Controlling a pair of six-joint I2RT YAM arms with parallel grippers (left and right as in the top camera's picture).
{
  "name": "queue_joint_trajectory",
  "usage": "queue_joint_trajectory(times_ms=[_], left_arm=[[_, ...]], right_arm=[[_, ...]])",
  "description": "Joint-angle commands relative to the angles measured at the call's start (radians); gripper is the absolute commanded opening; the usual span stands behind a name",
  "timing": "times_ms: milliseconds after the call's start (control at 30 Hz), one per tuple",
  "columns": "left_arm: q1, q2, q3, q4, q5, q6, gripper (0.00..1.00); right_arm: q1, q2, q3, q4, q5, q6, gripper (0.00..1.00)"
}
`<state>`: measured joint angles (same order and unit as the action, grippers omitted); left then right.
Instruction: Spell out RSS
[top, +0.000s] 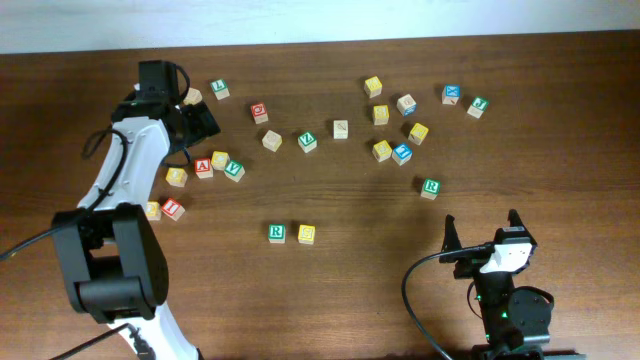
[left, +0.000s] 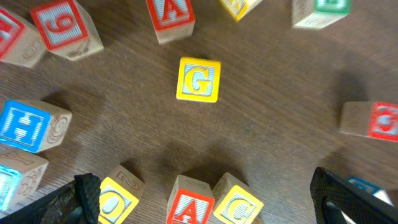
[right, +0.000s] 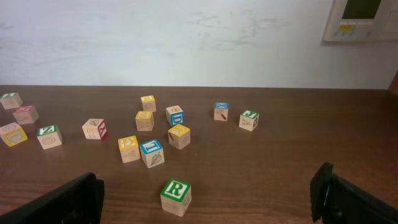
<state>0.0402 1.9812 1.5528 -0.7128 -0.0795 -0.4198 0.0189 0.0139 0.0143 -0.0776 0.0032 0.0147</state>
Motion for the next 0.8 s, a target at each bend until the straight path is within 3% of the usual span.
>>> queue_joint_trajectory(times_ms=[0,200,367,533,767], left_arm=[[0.003,-0.005,0.001,0.001,0.027,-0.016,0.99],[0.003,-0.047,0.003,-0.013,0.155,-0.016,0.99],[0.023,-0.151,0.004,-0.079,0.091,-0.017,0.99],[0.125,-0.273,0.004,-0.225,0.046,-0.04,0.99],[0.238,-0.281,0.003,-0.375,0.049,-0.065,0.99]], right_arm=[[-0.007,-0.008,-0.009,-0.002,0.008,-0.003,0.98],[-0.007,-0.008,-0.008,-0.002,0.008,-0.003,0.98],[-0.007,-0.008,-0.009,-0.002,0.008,-0.003,0.98],[-0.007,-0.008,-0.009,-0.002,0.008,-0.003,0.98],[-0.007,-0.008,-0.009,-0.002,0.008,-0.003,0.98]])
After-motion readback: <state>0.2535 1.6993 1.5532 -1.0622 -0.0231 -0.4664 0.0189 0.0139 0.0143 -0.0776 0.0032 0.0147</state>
